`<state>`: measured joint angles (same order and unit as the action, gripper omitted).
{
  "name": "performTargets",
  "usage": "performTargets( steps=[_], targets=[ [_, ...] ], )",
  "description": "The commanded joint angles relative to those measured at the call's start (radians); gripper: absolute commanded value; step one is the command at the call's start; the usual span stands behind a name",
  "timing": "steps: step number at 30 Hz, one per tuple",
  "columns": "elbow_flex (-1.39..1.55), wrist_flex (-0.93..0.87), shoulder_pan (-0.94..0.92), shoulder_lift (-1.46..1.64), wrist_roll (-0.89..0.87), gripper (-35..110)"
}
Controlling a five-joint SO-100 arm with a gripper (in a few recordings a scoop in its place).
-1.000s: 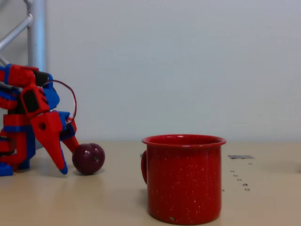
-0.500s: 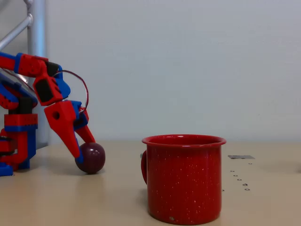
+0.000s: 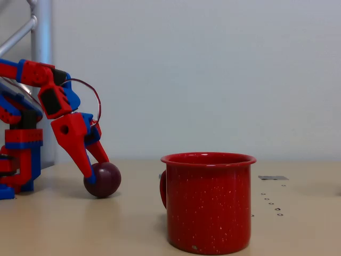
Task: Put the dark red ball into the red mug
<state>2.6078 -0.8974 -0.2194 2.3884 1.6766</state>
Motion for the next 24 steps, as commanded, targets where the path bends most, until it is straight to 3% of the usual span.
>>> performTargets(
  steps=[1,6,17,24],
  targets=[
    [-0.095,0.014,-0.012,0.002,0.008,36],
    [-0.049,0.031,-0.046,-0.029,0.031,38],
    [0.018,0.281,-0.048,-0.16,-0.005,38],
    [0.009,0.299,-0.057,-0.181,0.006,35]
  ],
)
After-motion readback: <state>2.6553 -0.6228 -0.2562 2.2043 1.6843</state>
